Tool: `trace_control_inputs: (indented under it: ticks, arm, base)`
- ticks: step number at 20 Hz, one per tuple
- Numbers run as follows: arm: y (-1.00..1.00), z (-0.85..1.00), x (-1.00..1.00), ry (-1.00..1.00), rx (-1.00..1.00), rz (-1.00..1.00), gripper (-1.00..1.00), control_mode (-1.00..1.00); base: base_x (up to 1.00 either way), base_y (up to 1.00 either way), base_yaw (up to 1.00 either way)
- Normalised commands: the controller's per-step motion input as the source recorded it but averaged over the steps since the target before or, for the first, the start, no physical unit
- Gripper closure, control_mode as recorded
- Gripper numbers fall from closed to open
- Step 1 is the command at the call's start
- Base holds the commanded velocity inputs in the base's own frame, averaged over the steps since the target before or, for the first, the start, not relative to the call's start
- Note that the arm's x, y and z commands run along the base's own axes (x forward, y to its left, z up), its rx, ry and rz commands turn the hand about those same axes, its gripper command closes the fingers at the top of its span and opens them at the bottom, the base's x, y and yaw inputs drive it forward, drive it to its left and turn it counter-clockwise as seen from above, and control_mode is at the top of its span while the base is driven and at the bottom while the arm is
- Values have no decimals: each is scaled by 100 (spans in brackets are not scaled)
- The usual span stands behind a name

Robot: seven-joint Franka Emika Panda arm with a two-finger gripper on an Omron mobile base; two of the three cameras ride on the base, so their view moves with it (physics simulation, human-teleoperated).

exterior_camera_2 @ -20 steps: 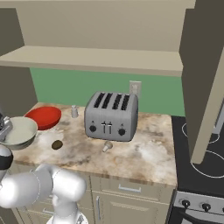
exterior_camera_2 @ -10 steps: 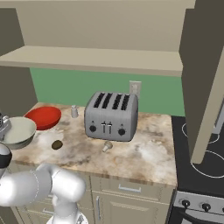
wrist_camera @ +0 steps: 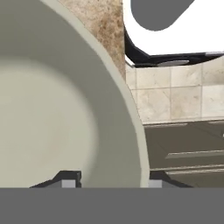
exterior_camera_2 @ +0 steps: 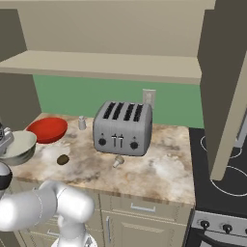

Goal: Pick both bowls and place them on the counter. Then place the mushroom in one bowl and place the kiwi in the other bowl.

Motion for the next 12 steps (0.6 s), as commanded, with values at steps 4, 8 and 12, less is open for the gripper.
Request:
trace_control_inputs:
  ticks: [4,8,12]
  arm:
    - [-4,8,-11,-2,0,-4,-100,-100]
    - [-1,19,-9,-7,0,-1,-100,-100]
    - [-7,33,-19,-7,0,-1,-100,-100]
  base:
    - [0,0,0]
    - [0,0,0]
    - [0,0,0]
